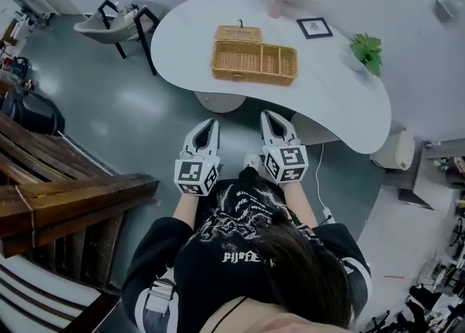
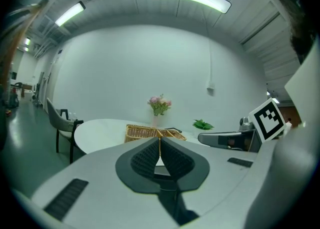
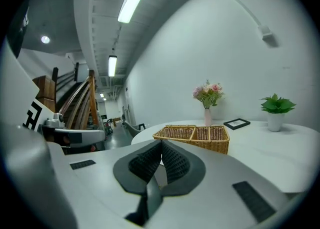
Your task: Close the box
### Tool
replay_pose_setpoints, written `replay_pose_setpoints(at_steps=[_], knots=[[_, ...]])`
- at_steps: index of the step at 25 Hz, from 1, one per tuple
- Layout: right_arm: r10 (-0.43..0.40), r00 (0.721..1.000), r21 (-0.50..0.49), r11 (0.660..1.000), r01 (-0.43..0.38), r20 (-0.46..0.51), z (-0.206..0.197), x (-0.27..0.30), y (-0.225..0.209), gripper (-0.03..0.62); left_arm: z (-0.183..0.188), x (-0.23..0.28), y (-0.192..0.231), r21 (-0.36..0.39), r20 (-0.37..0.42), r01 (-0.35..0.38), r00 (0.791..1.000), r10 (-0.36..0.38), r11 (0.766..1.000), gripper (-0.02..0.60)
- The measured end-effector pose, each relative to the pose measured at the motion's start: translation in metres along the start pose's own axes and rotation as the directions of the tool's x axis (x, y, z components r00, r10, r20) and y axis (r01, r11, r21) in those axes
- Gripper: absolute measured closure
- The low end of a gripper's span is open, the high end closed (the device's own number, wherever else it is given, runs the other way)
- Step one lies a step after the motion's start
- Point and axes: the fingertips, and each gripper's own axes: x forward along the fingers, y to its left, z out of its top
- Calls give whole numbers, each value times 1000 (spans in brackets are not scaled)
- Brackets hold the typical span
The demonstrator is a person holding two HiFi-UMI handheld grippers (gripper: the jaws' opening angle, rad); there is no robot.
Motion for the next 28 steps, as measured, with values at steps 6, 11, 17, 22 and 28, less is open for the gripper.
replay_pose_setpoints(at_steps=[6, 11, 17, 22, 28], knots=[[66, 997, -15, 998, -66, -27, 10, 28, -49, 569, 7, 53, -13, 0, 7, -38, 999, 38, 999, 554], [98, 995, -26, 995, -98, -26, 23, 47, -80, 569, 11, 86, -19, -17, 14, -78, 997, 78, 997, 554], [123, 992, -15, 992, -123, -32, 27, 63, -101, 569, 10, 107, -22, -10, 6, -112, 994, 112, 994, 554], [128, 991, 13, 992, -128, -37, 31, 72, -109, 569, 16, 118, -16, -13, 0, -122, 992, 122, 992, 554], [96, 994, 40, 995, -94, -45, 39, 98, -116, 569, 25, 143, -2, -29, -1, -98, 995, 98, 995, 554]])
